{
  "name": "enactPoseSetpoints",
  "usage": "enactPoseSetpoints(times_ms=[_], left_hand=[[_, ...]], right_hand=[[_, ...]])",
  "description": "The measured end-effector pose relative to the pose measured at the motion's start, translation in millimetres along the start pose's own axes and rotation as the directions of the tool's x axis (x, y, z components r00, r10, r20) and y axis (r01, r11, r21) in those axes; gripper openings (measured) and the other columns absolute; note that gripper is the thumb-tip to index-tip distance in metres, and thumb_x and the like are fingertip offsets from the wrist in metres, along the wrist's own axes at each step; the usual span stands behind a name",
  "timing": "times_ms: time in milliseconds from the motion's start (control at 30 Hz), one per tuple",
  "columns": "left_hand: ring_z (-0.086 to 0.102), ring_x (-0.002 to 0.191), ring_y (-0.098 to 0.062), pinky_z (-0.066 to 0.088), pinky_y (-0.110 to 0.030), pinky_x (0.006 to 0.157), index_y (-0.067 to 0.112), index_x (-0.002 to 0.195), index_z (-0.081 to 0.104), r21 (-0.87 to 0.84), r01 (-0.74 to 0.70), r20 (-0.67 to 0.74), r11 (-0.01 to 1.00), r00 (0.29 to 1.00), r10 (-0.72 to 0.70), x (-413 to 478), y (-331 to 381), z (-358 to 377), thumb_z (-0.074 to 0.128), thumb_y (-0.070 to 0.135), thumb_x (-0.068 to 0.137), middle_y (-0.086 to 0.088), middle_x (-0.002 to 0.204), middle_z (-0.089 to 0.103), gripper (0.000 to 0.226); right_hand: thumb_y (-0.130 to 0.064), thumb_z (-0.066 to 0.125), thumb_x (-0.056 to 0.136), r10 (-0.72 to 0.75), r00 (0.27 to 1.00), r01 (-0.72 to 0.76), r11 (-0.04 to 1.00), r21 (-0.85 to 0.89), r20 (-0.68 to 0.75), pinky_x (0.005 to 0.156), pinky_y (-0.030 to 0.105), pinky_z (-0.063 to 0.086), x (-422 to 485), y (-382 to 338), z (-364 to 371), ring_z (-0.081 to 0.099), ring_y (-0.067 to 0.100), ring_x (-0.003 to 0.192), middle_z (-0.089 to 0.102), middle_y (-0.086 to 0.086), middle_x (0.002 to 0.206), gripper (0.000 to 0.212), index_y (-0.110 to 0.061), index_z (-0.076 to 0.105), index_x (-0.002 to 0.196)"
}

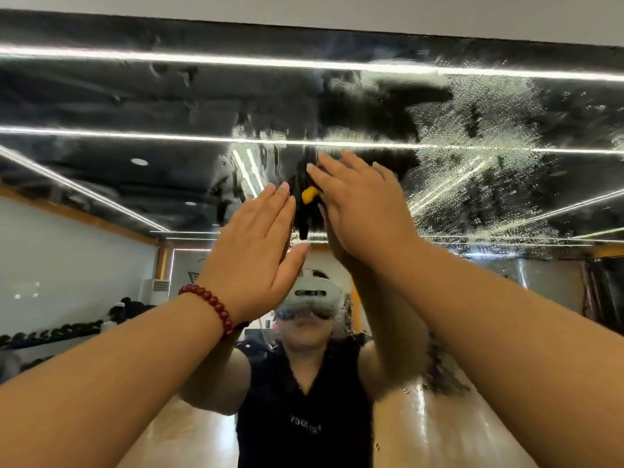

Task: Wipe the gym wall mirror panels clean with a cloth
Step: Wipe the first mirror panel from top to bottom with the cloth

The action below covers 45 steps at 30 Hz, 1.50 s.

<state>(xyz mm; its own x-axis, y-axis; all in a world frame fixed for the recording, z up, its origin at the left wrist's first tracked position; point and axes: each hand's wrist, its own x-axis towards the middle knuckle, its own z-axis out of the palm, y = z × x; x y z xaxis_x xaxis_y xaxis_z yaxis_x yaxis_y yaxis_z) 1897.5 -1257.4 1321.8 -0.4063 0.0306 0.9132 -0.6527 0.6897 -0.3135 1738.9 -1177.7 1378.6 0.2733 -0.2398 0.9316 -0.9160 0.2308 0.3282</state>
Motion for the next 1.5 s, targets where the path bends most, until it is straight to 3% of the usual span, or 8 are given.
enactPoseSetpoints(times_ms=[167, 300, 533, 833, 1067, 1233, 1367, 1500], left_hand=[[0.006, 0.151, -0.019, -0.001, -0.031, 0.122, 0.006, 0.154, 0.019, 0.015, -0.033, -0.005, 0.999, 0.999, 0.033, -13, -2, 4, 0.008, 0.057, 0.098, -0.01, 0.164, 0.013, 0.077], [0.017, 0.149, -0.027, 0.003, -0.034, 0.121, -0.001, 0.151, 0.028, 0.077, -0.088, -0.001, 0.993, 0.996, 0.089, -31, 2, 10, 0.015, 0.05, 0.102, -0.016, 0.16, 0.023, 0.072], [0.018, 0.147, -0.025, 0.001, -0.031, 0.121, -0.002, 0.149, 0.032, 0.058, -0.079, -0.033, 0.995, 0.996, 0.081, -42, 7, 12, 0.022, 0.046, 0.102, -0.018, 0.158, 0.028, 0.068], [0.019, 0.149, -0.028, 0.01, -0.039, 0.12, -0.001, 0.151, 0.03, 0.062, -0.086, -0.004, 0.994, 0.996, 0.086, -67, 10, 18, 0.012, 0.05, 0.103, -0.016, 0.16, 0.024, 0.072], [0.015, 0.148, -0.023, 0.004, -0.034, 0.121, 0.0, 0.152, 0.026, 0.077, -0.047, -0.004, 0.996, 0.999, 0.047, -77, 13, 20, 0.021, 0.048, 0.102, -0.015, 0.16, 0.025, 0.069], [0.013, 0.15, -0.024, 0.008, -0.039, 0.121, 0.0, 0.153, 0.025, 0.08, -0.054, 0.02, 0.995, 0.998, 0.052, -86, 13, 22, 0.012, 0.05, 0.103, -0.015, 0.161, 0.021, 0.071], [0.011, 0.151, -0.023, 0.006, -0.039, 0.121, 0.003, 0.154, 0.021, 0.067, -0.063, 0.049, 0.996, 0.997, 0.059, -97, 19, 26, 0.02, 0.049, 0.103, -0.013, 0.163, 0.017, 0.069], [0.013, 0.15, -0.025, 0.007, -0.038, 0.121, 0.002, 0.153, 0.023, 0.041, -0.044, 0.068, 0.998, 0.997, 0.041, -100, 26, 25, 0.013, 0.053, 0.102, -0.013, 0.162, 0.019, 0.073]], right_hand=[[-0.023, 0.059, 0.09, -0.162, 0.987, 0.161, 0.987, -0.026, -0.017, 0.107, 0.049, 0.033, -70, -9, 20, 0.042, 0.025, 0.139, 0.048, -0.005, 0.15, 0.054, -0.027, 0.049, 0.142], [-0.028, 0.043, 0.09, -0.289, 0.957, 0.289, 0.957, 0.014, 0.001, 0.106, 0.051, 0.038, -137, -14, 30, 0.044, 0.024, 0.138, 0.047, -0.005, 0.151, 0.054, -0.026, 0.05, 0.143], [-0.023, 0.06, 0.094, -0.06, 0.997, 0.059, 0.998, -0.015, -0.05, 0.107, 0.051, 0.036, -48, -12, 16, 0.041, 0.023, 0.141, 0.048, -0.004, 0.15, 0.05, -0.028, 0.051, 0.143], [-0.027, 0.049, 0.088, -0.213, 0.977, 0.213, 0.977, 0.004, 0.02, 0.109, 0.05, 0.033, -155, -31, 32, 0.042, 0.022, 0.14, 0.048, -0.005, 0.15, 0.054, -0.028, 0.051, 0.142], [-0.025, 0.049, 0.1, 0.009, 1.0, -0.008, 1.0, -0.023, 0.026, 0.115, 0.048, 0.025, -55, -27, 14, 0.025, 0.018, 0.148, 0.034, -0.006, 0.159, 0.051, -0.03, 0.039, 0.15], [-0.023, 0.059, 0.091, -0.114, 0.993, 0.114, 0.993, -0.02, -0.016, 0.108, 0.05, 0.035, -117, -30, 27, 0.038, 0.022, 0.142, 0.044, -0.004, 0.152, 0.055, -0.027, 0.047, 0.145], [-0.028, 0.054, 0.092, -0.205, 0.979, 0.205, 0.979, 0.004, 0.019, 0.113, 0.05, 0.03, -194, -35, 37, 0.037, 0.021, 0.144, 0.043, -0.003, 0.154, 0.054, -0.028, 0.048, 0.145], [-0.029, 0.049, 0.092, -0.112, 0.994, 0.112, 0.993, 0.021, -0.003, 0.111, 0.048, 0.032, -148, -33, 32, 0.041, 0.023, 0.141, 0.047, -0.001, 0.151, 0.051, -0.025, 0.052, 0.142]])
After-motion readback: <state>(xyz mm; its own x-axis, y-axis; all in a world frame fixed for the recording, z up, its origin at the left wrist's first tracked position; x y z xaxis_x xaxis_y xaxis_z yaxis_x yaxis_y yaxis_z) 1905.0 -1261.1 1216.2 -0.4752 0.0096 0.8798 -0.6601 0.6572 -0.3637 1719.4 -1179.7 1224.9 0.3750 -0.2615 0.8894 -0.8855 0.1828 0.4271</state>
